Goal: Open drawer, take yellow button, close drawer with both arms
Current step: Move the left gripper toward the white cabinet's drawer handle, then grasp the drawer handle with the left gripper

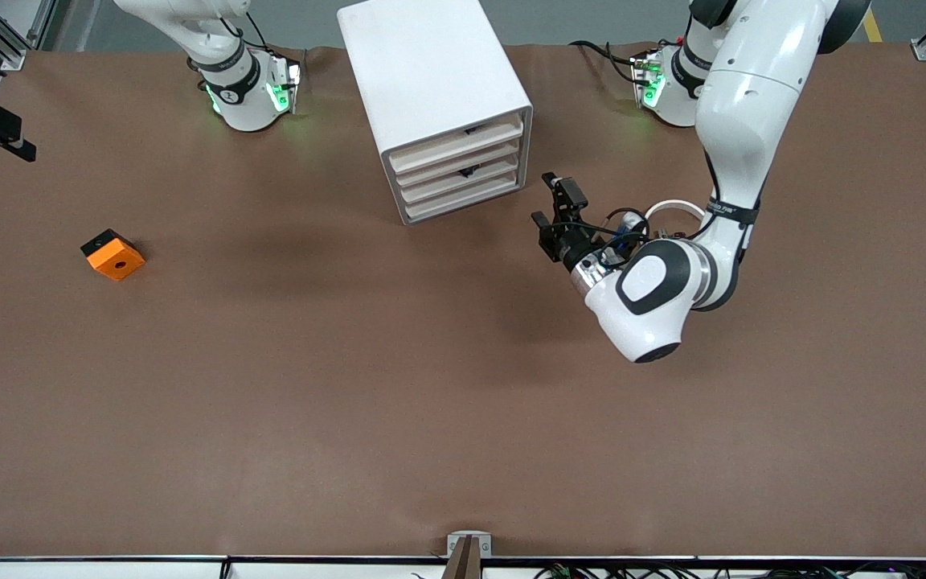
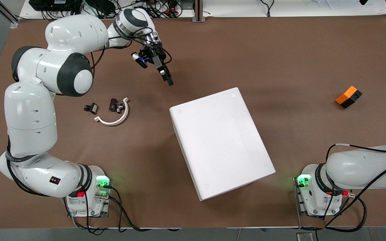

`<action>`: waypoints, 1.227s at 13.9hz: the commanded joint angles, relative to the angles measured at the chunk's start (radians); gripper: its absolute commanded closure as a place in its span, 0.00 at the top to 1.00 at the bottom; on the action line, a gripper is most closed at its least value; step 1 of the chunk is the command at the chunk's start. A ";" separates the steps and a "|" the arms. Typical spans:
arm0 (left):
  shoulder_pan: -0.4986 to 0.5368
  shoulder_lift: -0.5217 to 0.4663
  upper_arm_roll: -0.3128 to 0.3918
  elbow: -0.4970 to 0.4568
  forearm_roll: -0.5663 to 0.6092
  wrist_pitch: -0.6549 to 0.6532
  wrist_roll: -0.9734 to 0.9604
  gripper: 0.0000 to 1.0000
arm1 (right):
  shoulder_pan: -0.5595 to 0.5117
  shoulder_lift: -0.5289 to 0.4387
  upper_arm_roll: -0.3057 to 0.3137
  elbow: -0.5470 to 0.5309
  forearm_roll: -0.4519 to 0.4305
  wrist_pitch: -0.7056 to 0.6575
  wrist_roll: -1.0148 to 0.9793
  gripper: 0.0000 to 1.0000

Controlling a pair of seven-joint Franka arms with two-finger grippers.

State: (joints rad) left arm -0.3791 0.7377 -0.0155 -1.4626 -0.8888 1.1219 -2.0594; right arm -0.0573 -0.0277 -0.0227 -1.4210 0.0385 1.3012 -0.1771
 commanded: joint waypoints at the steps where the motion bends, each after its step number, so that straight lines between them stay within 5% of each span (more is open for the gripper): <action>1: 0.005 -0.008 -0.015 -0.030 -0.056 -0.046 -0.062 0.84 | -0.003 -0.024 -0.002 -0.024 0.008 0.007 -0.004 1.00; 8: -0.020 0.012 -0.015 -0.073 -0.096 -0.060 -0.122 0.68 | -0.010 -0.026 -0.008 -0.025 0.011 0.009 0.114 1.00; 10: -0.046 0.020 -0.017 -0.076 -0.098 -0.059 -0.122 0.50 | -0.007 -0.026 -0.006 -0.024 0.012 0.010 0.142 1.00; 17: -0.098 0.034 -0.015 -0.085 -0.125 -0.051 -0.122 0.50 | -0.006 -0.026 -0.005 -0.024 0.012 0.007 0.140 1.00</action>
State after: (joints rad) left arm -0.4654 0.7649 -0.0318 -1.5428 -0.9841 1.0695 -2.1622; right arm -0.0608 -0.0279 -0.0319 -1.4217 0.0387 1.3026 -0.0515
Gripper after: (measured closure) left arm 0.498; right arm 0.000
